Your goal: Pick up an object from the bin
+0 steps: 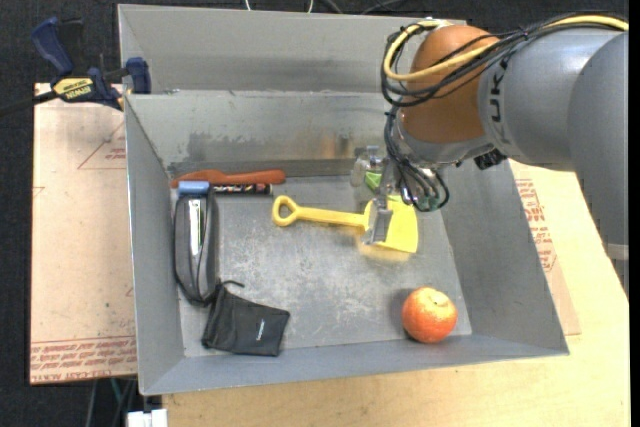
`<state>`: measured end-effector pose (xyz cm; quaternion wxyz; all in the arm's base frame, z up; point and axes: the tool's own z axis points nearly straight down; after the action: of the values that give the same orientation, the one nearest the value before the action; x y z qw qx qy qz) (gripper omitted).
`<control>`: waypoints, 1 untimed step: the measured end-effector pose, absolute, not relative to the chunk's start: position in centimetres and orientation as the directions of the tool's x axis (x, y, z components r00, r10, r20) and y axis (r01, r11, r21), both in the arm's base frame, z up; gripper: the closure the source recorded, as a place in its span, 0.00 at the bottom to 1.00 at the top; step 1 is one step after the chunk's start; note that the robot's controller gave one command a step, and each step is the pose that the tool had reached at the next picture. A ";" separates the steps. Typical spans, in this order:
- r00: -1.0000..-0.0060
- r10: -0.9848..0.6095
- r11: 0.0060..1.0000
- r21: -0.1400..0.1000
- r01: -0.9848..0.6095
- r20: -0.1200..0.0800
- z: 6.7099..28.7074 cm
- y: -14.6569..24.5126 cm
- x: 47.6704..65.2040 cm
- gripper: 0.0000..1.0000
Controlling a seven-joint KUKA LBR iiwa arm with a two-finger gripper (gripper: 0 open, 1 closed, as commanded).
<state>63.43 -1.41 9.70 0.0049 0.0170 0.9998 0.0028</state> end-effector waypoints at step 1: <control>-0.983 -0.185 0.983 0.005 -0.185 -0.013 7.1 0.5 61.1 1.00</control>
Offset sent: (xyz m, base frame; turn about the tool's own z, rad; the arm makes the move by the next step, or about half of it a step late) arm 0.0000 0.0000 0.0000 0.0000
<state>61.12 0.48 7.12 0.0062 -0.0929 0.9957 0.0031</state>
